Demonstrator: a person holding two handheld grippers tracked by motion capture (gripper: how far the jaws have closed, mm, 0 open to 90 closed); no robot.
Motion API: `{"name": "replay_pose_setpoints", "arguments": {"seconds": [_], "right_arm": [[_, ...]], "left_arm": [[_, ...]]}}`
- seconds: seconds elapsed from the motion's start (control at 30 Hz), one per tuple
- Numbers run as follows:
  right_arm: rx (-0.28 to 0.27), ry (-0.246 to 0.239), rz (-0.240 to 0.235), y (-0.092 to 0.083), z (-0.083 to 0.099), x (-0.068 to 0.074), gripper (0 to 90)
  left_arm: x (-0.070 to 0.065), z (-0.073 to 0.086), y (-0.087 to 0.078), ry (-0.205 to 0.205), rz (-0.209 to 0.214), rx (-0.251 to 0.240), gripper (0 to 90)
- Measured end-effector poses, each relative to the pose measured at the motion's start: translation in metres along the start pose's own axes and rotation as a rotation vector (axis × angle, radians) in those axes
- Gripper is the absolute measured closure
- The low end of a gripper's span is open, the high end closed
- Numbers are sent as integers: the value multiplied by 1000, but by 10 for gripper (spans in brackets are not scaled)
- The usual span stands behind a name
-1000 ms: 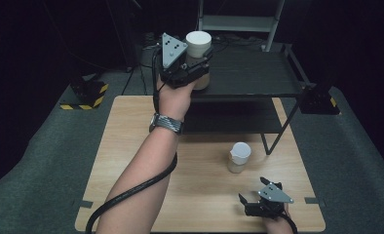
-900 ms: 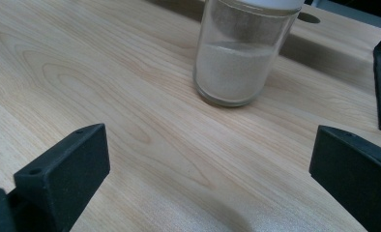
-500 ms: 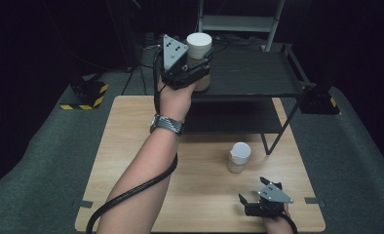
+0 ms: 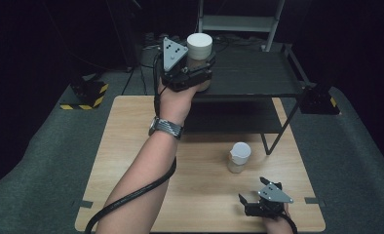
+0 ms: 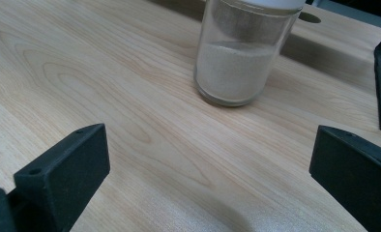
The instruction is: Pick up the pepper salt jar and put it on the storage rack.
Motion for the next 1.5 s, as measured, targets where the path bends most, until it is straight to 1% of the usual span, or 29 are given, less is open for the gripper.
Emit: {"name": "replay_pose_setpoints", "arguments": {"seconds": [0.03, 0.07, 0.1, 0.2, 0.33, 0.5, 0.57, 0.63, 0.67, 0.77, 0.83, 1.03, 1.07, 1.17, 1.3, 1.43, 1.5], "right_arm": [[0, 0, 0, 0, 0, 0, 0], [0, 0, 0, 0, 0, 0, 0], [-1, -1, 1, 0, 0, 0, 0], [-1, -3, 3, 0, 0, 1, 0], [3, -15, 3, 0, 0, 1, 0], [-4, -7, 1, 0, 0, 0, 0], [-5, -6, 3, 0, 0, 0, 0], [-5, -10, 3, 0, 0, 1, 0], [-4, -12, 3, 0, 0, 1, 0], [-5, -13, 3, 0, 0, 1, 0], [-7, -12, 4, 0, 1, 1, 0], [-10, -12, 5, -1, 1, 1, 0], [-10, -12, 5, -1, 1, 1, 0], [-10, -13, 5, -1, 1, 1, 0], [-9, -14, 6, -1, 1, 1, 0], [-9, -15, 6, -1, 1, 2, 0], [-8, -15, 8, -1, 1, 2, 0]], "left_arm": [[0, 0, -4, 1, 13, -4, 84], [0, 0, -4, 1, 13, -4, 23], [0, 0, -9, 6, 17, -18, 4], [0, 0, -19, 5, 32, -19, 4], [2, 2, -31, 2, 38, -15, 4], [6, 5, -45, -4, 34, -14, 4], [8, 7, -52, -14, 44, -15, 4], [8, 10, -57, -10, 43, -18, 4], [8, 11, -60, -4, 43, -12, 4], [8, 16, -68, 3, 41, -4, 4], [7, 20, -73, 2, 41, -5, 4], [7, 30, -88, 16, 41, -5, 4], [7, 30, -88, 16, 41, -5, 4], [6, 37, -95, 31, 42, 0, 4], [4, 46, -104, 31, 46, 3, 4], [3, 57, -114, 41, 48, 23, 4], [3, 62, -117, 37, 51, 32, 4]]}}
Point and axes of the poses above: each handheld gripper's, and its own axes: y roughly forward along the jaws, z roughly out of its underside, x roughly to its left, the point moved 9 cm from there along y, roughly forward along the jaws
